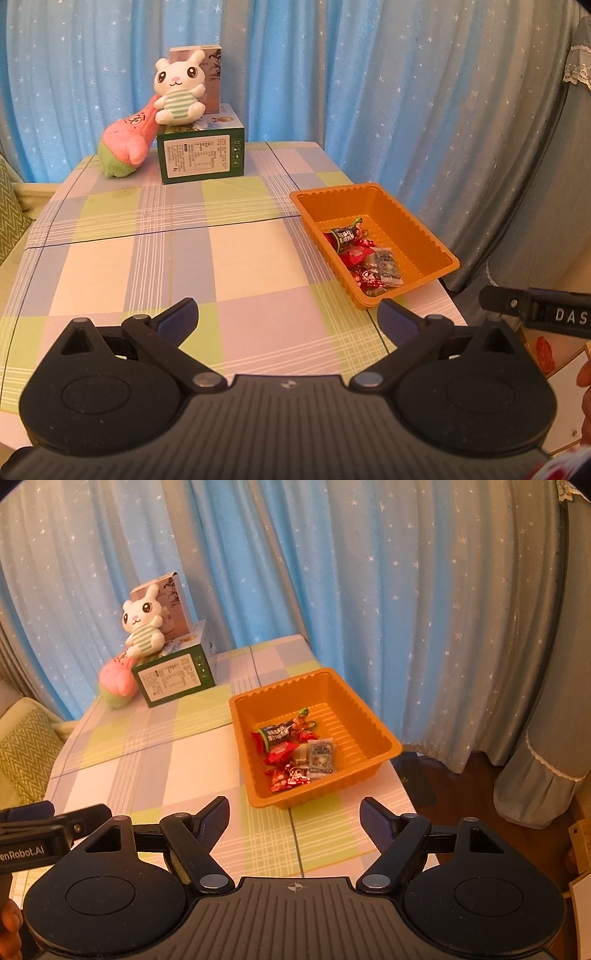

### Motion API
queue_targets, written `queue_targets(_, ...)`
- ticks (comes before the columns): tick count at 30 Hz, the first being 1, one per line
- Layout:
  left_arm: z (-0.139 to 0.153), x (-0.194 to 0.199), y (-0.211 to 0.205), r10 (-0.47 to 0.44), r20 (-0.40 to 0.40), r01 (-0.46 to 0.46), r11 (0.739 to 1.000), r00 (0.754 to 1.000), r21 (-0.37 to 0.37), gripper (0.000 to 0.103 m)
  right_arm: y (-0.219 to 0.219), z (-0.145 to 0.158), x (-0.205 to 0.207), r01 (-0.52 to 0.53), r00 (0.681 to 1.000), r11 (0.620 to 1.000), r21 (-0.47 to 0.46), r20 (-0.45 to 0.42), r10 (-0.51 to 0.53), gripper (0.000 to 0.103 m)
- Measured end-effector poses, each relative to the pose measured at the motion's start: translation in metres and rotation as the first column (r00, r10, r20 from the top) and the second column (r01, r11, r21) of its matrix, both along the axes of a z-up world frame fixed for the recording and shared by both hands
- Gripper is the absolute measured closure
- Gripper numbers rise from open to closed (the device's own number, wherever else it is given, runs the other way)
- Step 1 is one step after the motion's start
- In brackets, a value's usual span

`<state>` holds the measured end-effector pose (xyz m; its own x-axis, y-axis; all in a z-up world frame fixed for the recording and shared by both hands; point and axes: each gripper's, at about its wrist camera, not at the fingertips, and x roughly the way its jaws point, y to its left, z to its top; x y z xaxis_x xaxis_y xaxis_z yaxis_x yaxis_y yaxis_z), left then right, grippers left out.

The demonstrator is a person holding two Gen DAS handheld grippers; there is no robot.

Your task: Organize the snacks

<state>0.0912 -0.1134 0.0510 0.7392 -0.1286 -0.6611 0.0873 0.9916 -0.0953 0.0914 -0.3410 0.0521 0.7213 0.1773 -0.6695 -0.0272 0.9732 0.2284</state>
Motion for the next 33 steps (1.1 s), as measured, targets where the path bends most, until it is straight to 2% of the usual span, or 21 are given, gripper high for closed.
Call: queue_targets(33, 0.002, -0.007, 0.003, -0.002, 0.009, 0.002, 1.0, 1.0, -0.006, 0.001, 0.012, 0.001, -0.007, -0.024, 1.0, 1.0, -0.009, -0.001, 0.024, 0.026)
